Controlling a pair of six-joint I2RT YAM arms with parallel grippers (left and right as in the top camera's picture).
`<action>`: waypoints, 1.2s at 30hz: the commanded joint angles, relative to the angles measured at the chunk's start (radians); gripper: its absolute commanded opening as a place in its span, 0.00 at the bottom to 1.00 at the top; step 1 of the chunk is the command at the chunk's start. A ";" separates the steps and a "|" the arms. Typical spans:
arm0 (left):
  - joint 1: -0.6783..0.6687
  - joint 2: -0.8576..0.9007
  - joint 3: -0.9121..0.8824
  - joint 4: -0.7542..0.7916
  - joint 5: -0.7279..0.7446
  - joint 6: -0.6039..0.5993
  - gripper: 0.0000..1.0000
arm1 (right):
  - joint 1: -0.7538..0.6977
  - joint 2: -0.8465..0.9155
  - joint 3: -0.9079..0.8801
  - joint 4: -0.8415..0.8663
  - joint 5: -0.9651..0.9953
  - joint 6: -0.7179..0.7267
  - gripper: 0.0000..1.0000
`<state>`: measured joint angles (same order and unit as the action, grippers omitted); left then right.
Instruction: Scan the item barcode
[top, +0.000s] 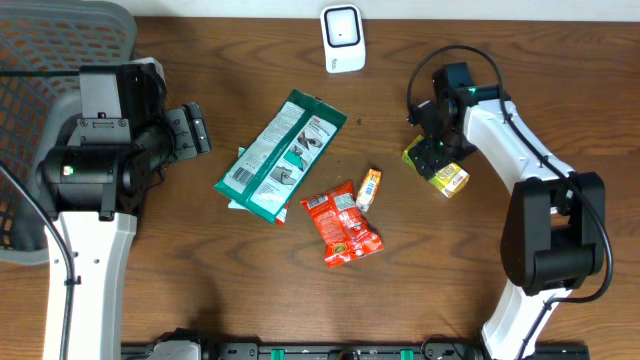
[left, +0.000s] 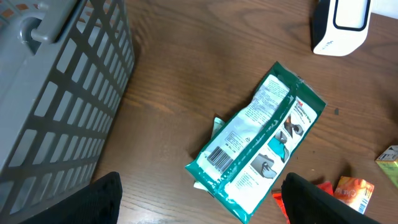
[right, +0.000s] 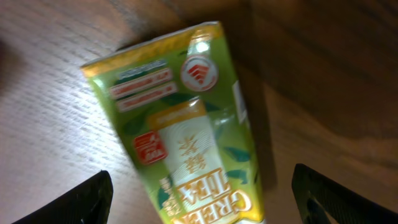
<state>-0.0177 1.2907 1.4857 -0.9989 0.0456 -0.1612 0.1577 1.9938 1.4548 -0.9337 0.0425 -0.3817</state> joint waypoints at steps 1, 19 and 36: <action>-0.001 0.003 0.020 -0.003 -0.009 -0.009 0.83 | -0.020 -0.013 -0.045 0.048 0.006 -0.043 0.88; -0.001 0.003 0.020 -0.003 -0.009 -0.009 0.83 | -0.021 -0.013 -0.187 0.129 -0.077 -0.057 0.58; -0.001 0.003 0.020 -0.003 -0.009 -0.009 0.83 | -0.010 -0.013 -0.161 0.129 -0.105 0.075 0.99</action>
<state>-0.0177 1.2907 1.4860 -0.9989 0.0456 -0.1612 0.1352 1.9869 1.2873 -0.7994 -0.0235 -0.3477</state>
